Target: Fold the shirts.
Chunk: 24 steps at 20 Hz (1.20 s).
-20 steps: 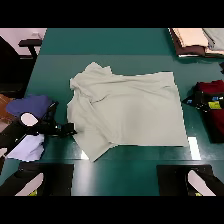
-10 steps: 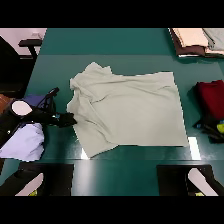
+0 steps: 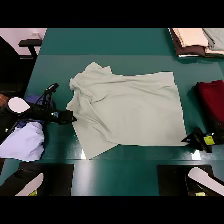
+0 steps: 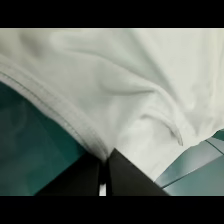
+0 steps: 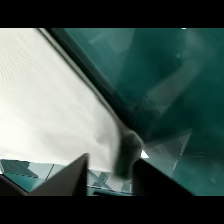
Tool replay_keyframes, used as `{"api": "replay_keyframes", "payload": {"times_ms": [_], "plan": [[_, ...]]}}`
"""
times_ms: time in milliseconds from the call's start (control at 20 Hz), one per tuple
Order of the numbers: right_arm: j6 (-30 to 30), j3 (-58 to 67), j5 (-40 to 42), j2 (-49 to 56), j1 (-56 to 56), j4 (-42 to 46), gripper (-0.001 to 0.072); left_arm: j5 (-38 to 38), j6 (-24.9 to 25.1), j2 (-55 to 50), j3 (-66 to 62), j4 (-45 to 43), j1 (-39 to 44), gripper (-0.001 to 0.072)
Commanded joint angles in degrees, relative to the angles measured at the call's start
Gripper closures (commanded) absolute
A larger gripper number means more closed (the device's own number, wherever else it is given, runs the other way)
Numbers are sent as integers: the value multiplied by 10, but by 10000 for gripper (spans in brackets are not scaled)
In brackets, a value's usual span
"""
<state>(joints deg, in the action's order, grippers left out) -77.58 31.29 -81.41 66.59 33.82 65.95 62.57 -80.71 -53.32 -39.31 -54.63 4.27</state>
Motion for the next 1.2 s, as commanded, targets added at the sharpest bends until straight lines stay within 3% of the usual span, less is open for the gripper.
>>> {"api": "replay_keyframes", "payload": {"times_ms": [0,100,300,550,900,1150], "plan": [[3,-5,24,12,-44,-19,605,2,2,0,-1,0,0,684],[7,0,31,-17,-83,-18,696,16,2,1,-9,-1,0,685],[5,116,21,-113,-157,-20,696,63,1,19,-120,-27,0,685],[4,398,19,-204,-214,-18,697,101,-33,75,-390,-85,0,685],[-6,720,-12,-249,-145,-14,696,113,-72,83,-788,-99,0,685],[-25,863,-55,-205,-117,-14,696,96,-87,83,-861,-124,0,686]]}}
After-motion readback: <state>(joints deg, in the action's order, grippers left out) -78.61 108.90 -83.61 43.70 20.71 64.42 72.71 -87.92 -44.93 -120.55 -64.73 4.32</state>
